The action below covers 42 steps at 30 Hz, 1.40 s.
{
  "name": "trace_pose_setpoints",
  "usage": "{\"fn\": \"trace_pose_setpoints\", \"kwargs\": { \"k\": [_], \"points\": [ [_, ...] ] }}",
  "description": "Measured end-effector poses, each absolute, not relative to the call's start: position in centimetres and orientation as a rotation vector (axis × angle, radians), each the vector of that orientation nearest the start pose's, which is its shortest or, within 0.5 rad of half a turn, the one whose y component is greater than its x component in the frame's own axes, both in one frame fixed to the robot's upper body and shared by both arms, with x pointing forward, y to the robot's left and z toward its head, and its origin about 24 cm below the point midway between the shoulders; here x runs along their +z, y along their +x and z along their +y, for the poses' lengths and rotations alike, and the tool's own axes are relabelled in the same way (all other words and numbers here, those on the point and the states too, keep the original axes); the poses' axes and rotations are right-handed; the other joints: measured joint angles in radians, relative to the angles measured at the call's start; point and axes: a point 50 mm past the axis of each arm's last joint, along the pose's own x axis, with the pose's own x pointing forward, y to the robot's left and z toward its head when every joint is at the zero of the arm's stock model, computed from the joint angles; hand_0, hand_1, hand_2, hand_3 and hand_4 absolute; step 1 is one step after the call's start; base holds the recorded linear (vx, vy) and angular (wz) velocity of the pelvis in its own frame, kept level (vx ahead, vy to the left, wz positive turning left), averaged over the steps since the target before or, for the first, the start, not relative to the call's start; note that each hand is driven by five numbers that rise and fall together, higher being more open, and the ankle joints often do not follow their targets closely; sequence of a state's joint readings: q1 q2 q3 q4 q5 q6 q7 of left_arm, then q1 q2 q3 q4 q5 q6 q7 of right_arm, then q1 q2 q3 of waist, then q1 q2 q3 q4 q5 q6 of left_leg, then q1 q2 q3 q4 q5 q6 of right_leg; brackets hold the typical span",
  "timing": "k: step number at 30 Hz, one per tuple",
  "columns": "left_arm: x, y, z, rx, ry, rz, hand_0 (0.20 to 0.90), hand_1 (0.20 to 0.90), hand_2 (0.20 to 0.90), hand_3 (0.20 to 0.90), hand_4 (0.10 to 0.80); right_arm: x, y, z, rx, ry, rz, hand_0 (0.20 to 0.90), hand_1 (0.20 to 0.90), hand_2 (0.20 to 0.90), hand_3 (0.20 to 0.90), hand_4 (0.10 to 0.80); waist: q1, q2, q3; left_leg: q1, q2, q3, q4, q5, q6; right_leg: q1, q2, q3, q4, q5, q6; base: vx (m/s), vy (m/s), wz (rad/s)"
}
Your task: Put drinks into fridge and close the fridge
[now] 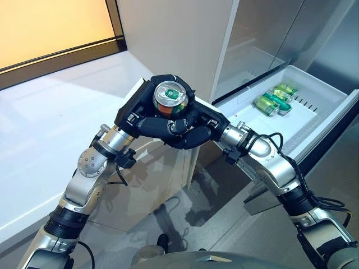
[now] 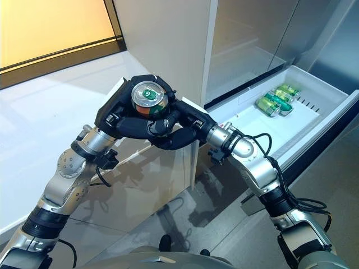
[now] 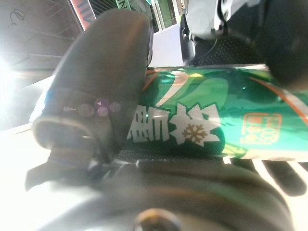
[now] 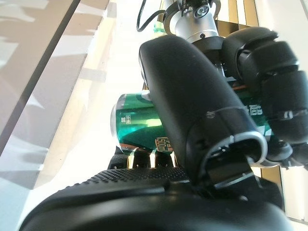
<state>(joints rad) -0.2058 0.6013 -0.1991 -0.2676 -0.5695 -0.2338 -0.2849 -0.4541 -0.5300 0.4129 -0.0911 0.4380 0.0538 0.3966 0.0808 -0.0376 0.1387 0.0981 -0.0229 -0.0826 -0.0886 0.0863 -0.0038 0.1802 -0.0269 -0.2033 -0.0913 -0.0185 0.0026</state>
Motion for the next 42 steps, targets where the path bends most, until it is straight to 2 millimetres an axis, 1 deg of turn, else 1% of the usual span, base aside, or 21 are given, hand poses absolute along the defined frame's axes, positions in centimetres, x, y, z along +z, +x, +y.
{"fn": "trace_pose_setpoints", "kwargs": {
  "k": [2,10,11,12,13,14,18,23,26,30,36,38,39,40,42],
  "points": [
    [17.1,25.5,15.6,-0.653,0.048,-0.525,0.300,0.300,0.300,0.200,0.100,14.6,29.1,-9.8,0.899,-0.264,-0.234,0.300,0.300,0.300,0.200,0.100,0.000,0.000,0.000,0.000,0.000,0.000,0.000,0.001,0.000,0.000,0.000,0.000,0.000,0.000,0.000,0.018,-0.002,0.00],
    [17.1,25.5,15.6,-0.652,0.023,-0.520,0.300,0.300,0.300,0.200,0.100,14.7,29.2,-9.5,0.888,-0.263,-0.233,0.300,0.300,0.300,0.200,0.100,0.001,0.000,0.000,0.000,0.000,-0.002,0.000,0.001,0.000,0.000,0.000,-0.001,0.000,0.000,0.000,0.005,-0.001,0.00],
    [17.1,25.5,15.6,-0.651,0.022,-0.520,0.326,0.326,0.326,0.230,0.130,14.7,29.2,-9.5,0.885,-0.261,-0.233,0.300,0.300,0.300,0.200,0.100,0.001,0.000,0.000,0.000,0.000,-0.002,0.000,0.001,0.000,0.000,0.000,-0.001,0.000,0.000,0.000,0.000,0.000,0.00],
    [17.1,25.5,15.6,-0.649,0.019,-0.521,0.429,0.429,0.429,0.351,0.251,14.7,29.3,-9.5,0.881,-0.260,-0.233,0.300,0.300,0.300,0.200,0.100,0.001,0.000,0.000,0.000,0.000,-0.002,0.000,0.001,0.000,0.000,0.000,-0.001,0.000,0.000,0.000,0.000,0.000,0.00],
    [17.1,25.5,15.6,-0.647,0.017,-0.522,0.825,0.825,0.825,0.812,0.712,14.7,29.3,-9.5,0.876,-0.260,-0.234,0.300,0.300,0.300,0.200,0.100,0.001,0.000,0.000,0.000,0.000,-0.002,0.000,0.001,0.000,0.000,0.000,-0.001,0.000,0.000,0.000,0.000,0.000,0.00],
    [17.1,25.5,15.5,-0.648,0.015,-0.525,0.900,0.900,0.900,0.900,0.800,14.7,29.3,-9.5,0.871,-0.259,-0.235,0.300,0.300,0.300,0.200,0.100,0.002,0.000,0.000,0.000,0.000,-0.002,0.000,0.001,0.000,0.000,0.000,-0.001,0.000,0.000,0.000,0.000,0.000,0.00],
    [17.4,25.6,15.4,-0.646,0.010,-0.537,0.900,0.900,0.900,0.900,0.800,14.7,29.3,-9.5,0.855,-0.253,-0.240,0.300,0.300,0.300,0.200,0.100,0.002,0.000,0.000,0.000,0.000,-0.002,0.000,0.001,0.000,0.000,0.000,-0.001,0.000,0.000,0.000,0.000,0.000,0.00],
    [19.3,26.0,15.1,-0.637,0.015,-0.621,0.900,0.900,0.900,0.900,0.800,14.8,29.5,-9.2,0.795,-0.218,-0.252,0.300,0.300,0.300,0.200,0.100,0.003,0.001,0.000,-0.001,0.000,-0.002,0.000,0.001,0.000,0.000,0.000,-0.001,0.000,0.000,0.000,0.000,0.000,0.00],
    [20.2,25.7,15.1,-0.620,0.010,-0.677,0.900,0.900,0.900,0.900,0.800,14.9,29.6,-9.2,0.744,-0.203,-0.264,0.300,0.300,0.300,0.200,0.100,0.001,0.003,0.002,-0.001,0.000,-0.002,0.000,0.001,0.000,0.000,0.000,0.000,0.000,0.000,0.000,0.000,0.000,0.00],
    [20.6,25.7,15.7,-0.566,0.023,-0.698,0.900,0.900,0.900,0.900,0.800,15.1,29.8,-9.6,0.707,-0.201,-0.271,0.300,0.300,0.300,0.200,0.100,0.001,0.004,0.002,-0.003,0.001,-0.002,0.000,0.001,0.000,-0.002,0.001,0.000,0.000,0.000,0.000,0.000,0.000,0.00],
    [20.9,25.4,16.0,-0.564,-0.001,-0.718,0.900,0.900,0.900,0.900,0.800,15.8,29.5,-9.5,0.708,-0.202,-0.305,0.300,0.300,0.300,0.200,0.100,0.002,0.010,0.006,-0.007,0.000,-0.002,0.000,0.001,0.000,-0.007,0.001,0.001,0.000,0.000,0.000,-0.005,-0.002,0.00],
    [21.0,25.0,16.2,-0.594,-0.076,-0.732,0.900,0.900,0.900,0.900,0.800,16.6,29.1,-9.6,0.716,-0.207,-0.337,0.300,0.300,0.300,0.200,0.100,0.001,0.015,0.009,-0.009,0.000,-0.002,0.000,0.001,0.000,-0.009,0.000,0.002,0.000,0.000,0.000,0.000,0.000,0.00],
    [20.9,24.8,16.2,-0.620,-0.147,-0.733,0.900,0.900,0.900,0.900,0.800,17.1,28.9,-9.7,0.720,-0.202,-0.359,0.300,0.300,0.300,0.200,0.100,0.001,0.017,0.010,-0.011,0.000,-0.002,0.000,0.001,0.000,-0.012,0.000,0.002,0.000,0.000,0.000,0.000,0.000,0.00],
    [20.6,24.7,16.4,-0.633,-0.257,-0.726,0.900,0.900,0.900,0.900,0.800,17.9,28.7,-10.1,0.721,-0.181,-0.387,0.300,0.300,0.300,0.200,0.100,0.001,0.018,0.011,-0.014,0.000,-0.001,0.000,0.001,0.000,-0.015,0.000,0.003,0.000,0.000,0.000,0.000,0.000,0.00],
    [19.9,24.6,16.9,-0.623,-0.398,-0.713,0.900,0.900,0.900,0.900,0.800,19.0,28.3,-10.7,0.714,-0.158,-0.431,0.300,0.300,0.300,0.200,0.100,-0.002,0.019,0.011,-0.015,0.000,0.001,0.000,0.001,0.000,-0.017,0.001,0.005,0.000,0.000,0.000,0.000,0.000,0.00]
  ]
}}
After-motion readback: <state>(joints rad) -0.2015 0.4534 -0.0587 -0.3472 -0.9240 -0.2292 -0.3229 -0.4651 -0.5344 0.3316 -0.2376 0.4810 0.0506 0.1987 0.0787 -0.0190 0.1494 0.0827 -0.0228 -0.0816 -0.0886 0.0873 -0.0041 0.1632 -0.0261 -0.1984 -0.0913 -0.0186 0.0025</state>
